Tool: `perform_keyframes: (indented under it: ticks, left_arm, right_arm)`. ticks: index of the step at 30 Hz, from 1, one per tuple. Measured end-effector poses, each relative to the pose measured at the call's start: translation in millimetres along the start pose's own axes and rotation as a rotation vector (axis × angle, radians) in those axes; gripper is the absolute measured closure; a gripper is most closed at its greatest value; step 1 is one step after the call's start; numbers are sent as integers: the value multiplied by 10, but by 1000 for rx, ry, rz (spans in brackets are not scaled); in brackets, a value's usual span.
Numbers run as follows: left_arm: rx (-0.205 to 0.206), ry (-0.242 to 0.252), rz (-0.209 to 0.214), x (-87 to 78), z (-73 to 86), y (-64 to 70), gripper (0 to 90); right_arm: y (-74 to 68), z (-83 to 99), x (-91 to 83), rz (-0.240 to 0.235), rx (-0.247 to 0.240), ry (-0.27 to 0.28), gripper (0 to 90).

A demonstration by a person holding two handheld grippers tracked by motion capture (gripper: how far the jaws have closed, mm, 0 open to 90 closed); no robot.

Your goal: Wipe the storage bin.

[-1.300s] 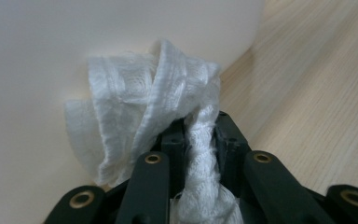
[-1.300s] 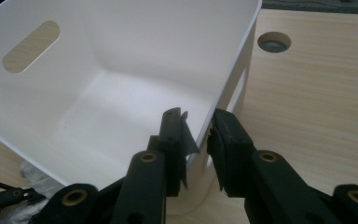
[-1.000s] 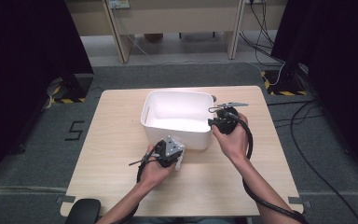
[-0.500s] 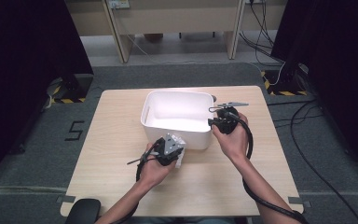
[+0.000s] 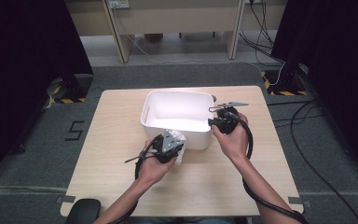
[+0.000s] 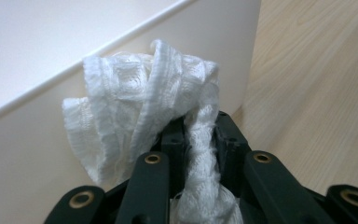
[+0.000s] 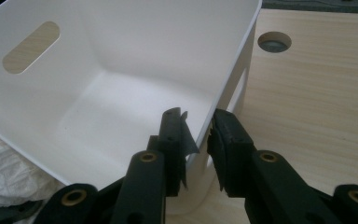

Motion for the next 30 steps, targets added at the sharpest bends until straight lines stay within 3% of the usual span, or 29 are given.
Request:
perform_keyframes:
  ticks: [5, 30]
  left_arm:
    - [-12, 14, -2, -20, -44, -2, 771]
    - [16, 26, 19, -1, -173, 100, 771]
  right_arm:
    - [1, -1, -1, 0, 1, -1, 746]
    - [0, -1, 0, 1, 7, -1, 746]
Point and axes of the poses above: each handheld gripper's, and its own axes: x roughly forward along the jaws, z roughly out of its underside, y roughly to its right, the point moved 5 cm from there along x, roughly forward along the jaws, and after that the axes turned 14 degrees about -z, right-handed, at the moved point
